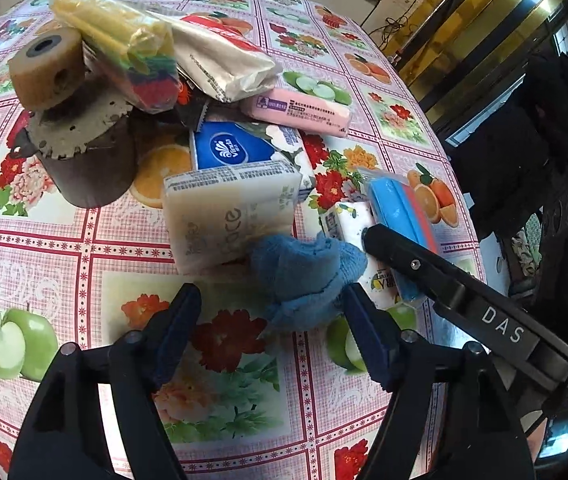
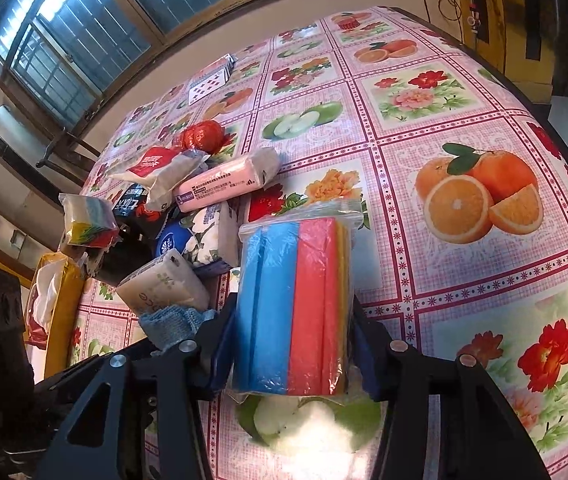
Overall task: Organize soft objects
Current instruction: 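Carry the sock and sponge pack into the tray and lower them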
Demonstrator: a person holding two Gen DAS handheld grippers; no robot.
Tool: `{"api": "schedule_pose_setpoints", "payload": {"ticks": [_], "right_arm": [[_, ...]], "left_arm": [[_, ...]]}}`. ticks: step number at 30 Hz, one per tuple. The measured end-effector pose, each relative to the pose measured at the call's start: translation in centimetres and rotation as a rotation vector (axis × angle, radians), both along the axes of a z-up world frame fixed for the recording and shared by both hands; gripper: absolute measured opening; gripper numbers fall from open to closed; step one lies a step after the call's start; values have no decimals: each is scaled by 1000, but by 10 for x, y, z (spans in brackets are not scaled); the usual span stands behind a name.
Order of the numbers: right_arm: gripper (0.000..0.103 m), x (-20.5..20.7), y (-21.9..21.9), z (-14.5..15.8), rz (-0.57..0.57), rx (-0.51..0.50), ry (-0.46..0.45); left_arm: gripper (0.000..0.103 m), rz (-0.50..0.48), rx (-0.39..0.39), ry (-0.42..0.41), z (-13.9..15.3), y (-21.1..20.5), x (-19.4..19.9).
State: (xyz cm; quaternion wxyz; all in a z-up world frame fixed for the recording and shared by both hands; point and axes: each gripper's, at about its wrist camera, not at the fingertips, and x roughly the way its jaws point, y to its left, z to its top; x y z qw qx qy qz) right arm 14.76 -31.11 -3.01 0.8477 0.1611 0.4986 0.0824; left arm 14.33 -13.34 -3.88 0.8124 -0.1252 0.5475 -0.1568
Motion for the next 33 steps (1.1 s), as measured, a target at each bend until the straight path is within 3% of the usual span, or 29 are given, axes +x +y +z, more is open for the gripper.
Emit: {"api": "schedule_pose_setpoints", "payload": {"ticks": [2, 5, 12, 18, 27, 33], "right_arm": [[52, -1, 0, 0, 0, 0, 0], [52, -3, 1, 1, 2, -3, -3], [51, -14, 7, 11, 2, 4, -33], [51, -33, 44, 37, 64, -5, -80], [51, -38, 186, 54, 301, 29, -109], [51, -30, 294, 47, 424, 56, -91]], "left_arm": [[43, -32, -15, 10, -1, -5, 1], [30, -55, -12, 17, 0, -9, 0], [26, -43, -34, 9, 5, 15, -10], [26, -14, -65, -21, 23, 56, -28], [27, 86, 52, -136, 76, 168, -74], [27, 238, 158, -147, 79, 268, -84]]}}
